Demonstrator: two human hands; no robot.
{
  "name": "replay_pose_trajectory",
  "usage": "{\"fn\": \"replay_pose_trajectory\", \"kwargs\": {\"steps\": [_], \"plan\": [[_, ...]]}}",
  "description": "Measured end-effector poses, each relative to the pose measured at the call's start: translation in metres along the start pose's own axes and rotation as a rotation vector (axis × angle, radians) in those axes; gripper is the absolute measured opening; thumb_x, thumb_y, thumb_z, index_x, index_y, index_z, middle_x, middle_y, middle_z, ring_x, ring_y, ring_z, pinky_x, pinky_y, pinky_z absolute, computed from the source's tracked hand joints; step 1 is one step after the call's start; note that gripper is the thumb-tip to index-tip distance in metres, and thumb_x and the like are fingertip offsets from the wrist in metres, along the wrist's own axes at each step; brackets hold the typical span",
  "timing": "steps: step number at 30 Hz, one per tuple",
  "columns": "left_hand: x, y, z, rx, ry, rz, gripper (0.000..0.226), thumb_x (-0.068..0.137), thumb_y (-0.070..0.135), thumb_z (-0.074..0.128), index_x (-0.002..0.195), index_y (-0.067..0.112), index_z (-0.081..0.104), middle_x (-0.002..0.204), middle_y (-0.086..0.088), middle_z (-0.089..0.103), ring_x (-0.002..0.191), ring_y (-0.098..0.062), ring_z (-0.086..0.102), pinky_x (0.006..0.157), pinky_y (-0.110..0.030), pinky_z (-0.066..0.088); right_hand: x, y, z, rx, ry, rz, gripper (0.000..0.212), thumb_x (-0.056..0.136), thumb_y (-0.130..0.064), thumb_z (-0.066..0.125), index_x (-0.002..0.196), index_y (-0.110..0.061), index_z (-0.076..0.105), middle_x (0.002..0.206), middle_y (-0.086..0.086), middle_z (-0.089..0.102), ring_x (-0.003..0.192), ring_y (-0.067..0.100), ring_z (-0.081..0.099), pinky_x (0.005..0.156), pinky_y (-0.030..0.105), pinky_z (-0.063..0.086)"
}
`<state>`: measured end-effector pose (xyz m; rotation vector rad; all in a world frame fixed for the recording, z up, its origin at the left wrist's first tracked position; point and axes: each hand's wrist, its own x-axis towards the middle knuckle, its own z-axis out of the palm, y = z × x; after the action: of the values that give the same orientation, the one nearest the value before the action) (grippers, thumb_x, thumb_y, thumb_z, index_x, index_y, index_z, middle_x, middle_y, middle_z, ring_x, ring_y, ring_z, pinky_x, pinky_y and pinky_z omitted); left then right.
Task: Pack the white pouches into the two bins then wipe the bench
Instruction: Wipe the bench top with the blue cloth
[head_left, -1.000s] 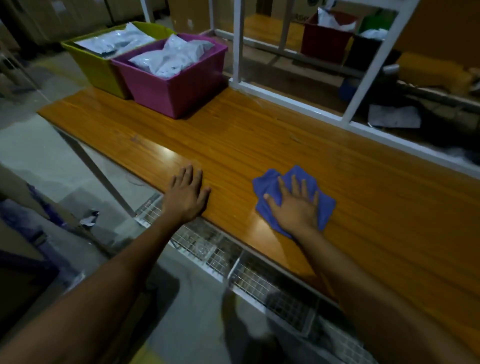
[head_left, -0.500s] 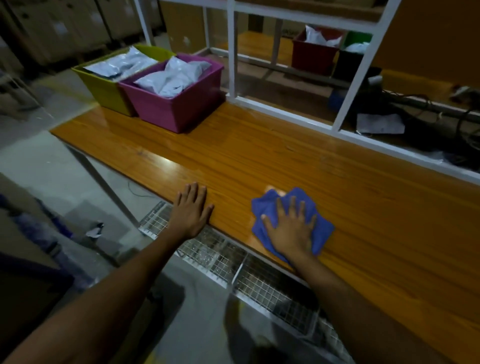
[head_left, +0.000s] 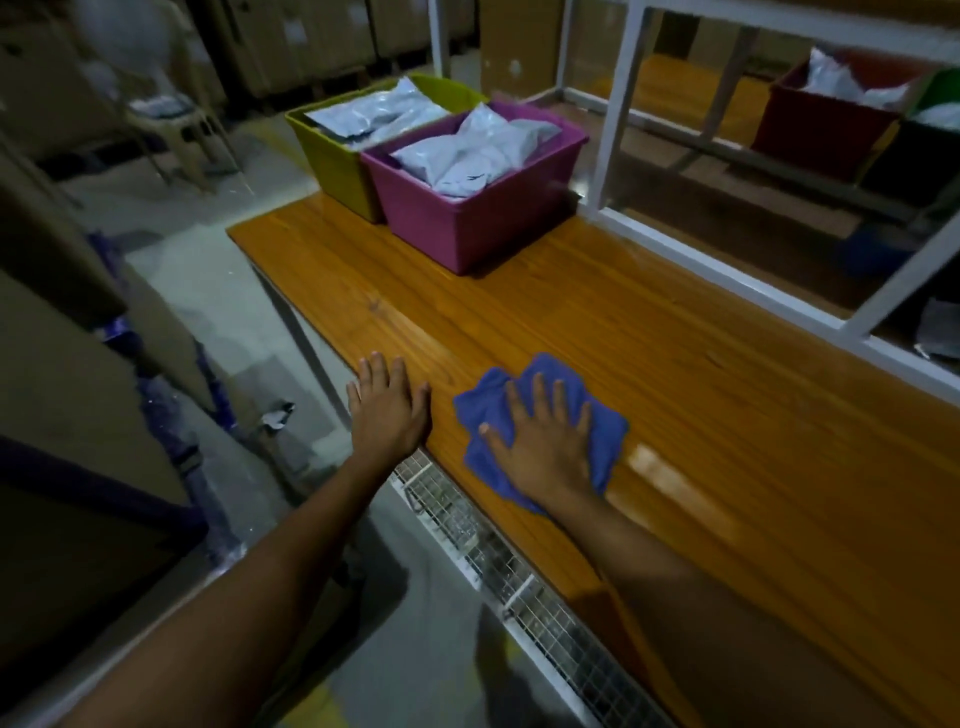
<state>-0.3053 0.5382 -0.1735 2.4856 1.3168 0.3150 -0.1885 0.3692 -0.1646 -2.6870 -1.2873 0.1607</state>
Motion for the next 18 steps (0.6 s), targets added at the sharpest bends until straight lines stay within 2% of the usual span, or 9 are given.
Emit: {"fn": "replay_pose_trajectory", "kwargs": {"steps": [3,5,7,10,11,12,15,17,18], "plan": [[0.017,-0.009,-0.001,-0.006,0.044,-0.046,0.065,0.1,0.049,0.03,0.151,0.009,0.023,0.161,-0.015,0.012,0.149,-0.031,0.004,0.118,-0.053,0.006,0.014,-0.016,0.005,-0.017,-0.064,-0.367,0.078,0.086,-0.076,0.018,0.152,-0.037,0.008,0.163,0.002,0.002,0.149,0.025,-0.004,0.116,0.059,-0.001],[0.032,-0.021,-0.003,0.007,0.064,-0.066,0.065,0.1,0.049,0.03,0.151,0.009,0.023,0.161,-0.014,0.013,0.149,-0.03,0.004,0.118,-0.052,0.004,0.044,-0.004,0.004,-0.017,-0.092,-0.523,0.08,0.082,-0.079,0.018,0.151,-0.041,0.013,0.163,-0.003,0.005,0.149,0.019,-0.003,0.117,0.056,0.002],[0.043,-0.034,-0.005,0.012,0.05,-0.079,0.067,0.1,0.052,0.029,0.152,0.011,0.019,0.162,-0.012,0.008,0.149,-0.027,0.001,0.118,-0.05,0.002,0.077,0.007,0.0,-0.021,-0.086,-0.475,0.08,0.08,-0.081,0.016,0.151,-0.042,0.015,0.163,-0.004,0.008,0.149,0.018,0.001,0.118,0.054,0.003],[0.06,-0.052,-0.007,-0.012,0.025,-0.093,0.071,0.1,0.054,0.026,0.154,0.011,0.011,0.162,-0.01,-0.001,0.149,-0.024,-0.005,0.121,-0.047,0.005,0.11,-0.012,0.004,-0.007,-0.008,-0.152,0.076,0.086,-0.075,0.022,0.151,-0.036,0.017,0.162,0.003,0.01,0.149,0.025,0.005,0.116,0.056,0.004],[0.065,-0.057,-0.008,-0.025,0.015,-0.096,0.072,0.1,0.054,0.026,0.154,0.01,0.008,0.162,-0.01,-0.004,0.149,-0.023,-0.007,0.121,-0.045,0.005,0.113,-0.027,0.006,-0.002,0.001,-0.124,0.076,0.087,-0.073,0.022,0.152,-0.034,0.016,0.162,0.006,0.009,0.149,0.028,0.004,0.115,0.058,0.003],[0.071,-0.061,-0.009,-0.038,0.011,-0.098,0.073,0.1,0.054,0.027,0.154,0.008,0.006,0.162,-0.011,-0.006,0.149,-0.023,-0.008,0.121,-0.044,0.005,0.114,-0.04,0.009,-0.003,0.001,-0.167,0.076,0.088,-0.072,0.02,0.152,-0.032,0.015,0.162,0.007,0.008,0.149,0.029,0.003,0.114,0.059,0.001],[0.092,-0.071,-0.012,-0.07,0.011,-0.116,0.074,0.1,0.051,0.027,0.153,0.005,0.005,0.162,-0.012,-0.007,0.149,-0.022,-0.009,0.121,-0.041,0.005,0.118,-0.051,0.013,-0.048,-0.043,-0.457,0.08,0.083,-0.074,0.011,0.153,-0.035,0.009,0.163,0.002,0.003,0.149,0.024,-0.003,0.116,0.055,-0.002],[0.108,-0.078,-0.015,-0.069,0.003,-0.134,0.075,0.1,0.053,0.026,0.153,0.004,0.004,0.161,-0.012,-0.008,0.149,-0.023,-0.009,0.121,-0.041,0.004,0.133,-0.048,0.011,-0.046,-0.058,-0.53,0.08,0.081,-0.077,0.011,0.152,-0.039,0.011,0.163,-0.003,0.005,0.149,0.018,-0.002,0.118,0.051,-0.001],[0.118,-0.083,-0.017,-0.07,-0.001,-0.141,0.077,0.099,0.054,0.026,0.153,0.004,0.003,0.161,-0.012,-0.008,0.149,-0.023,-0.01,0.121,-0.041,0.004,0.141,-0.05,0.011,-0.021,-0.039,-0.509,0.079,0.081,-0.077,0.013,0.151,-0.04,0.014,0.163,-0.003,0.009,0.149,0.018,0.0,0.118,0.051,0.001]]}}
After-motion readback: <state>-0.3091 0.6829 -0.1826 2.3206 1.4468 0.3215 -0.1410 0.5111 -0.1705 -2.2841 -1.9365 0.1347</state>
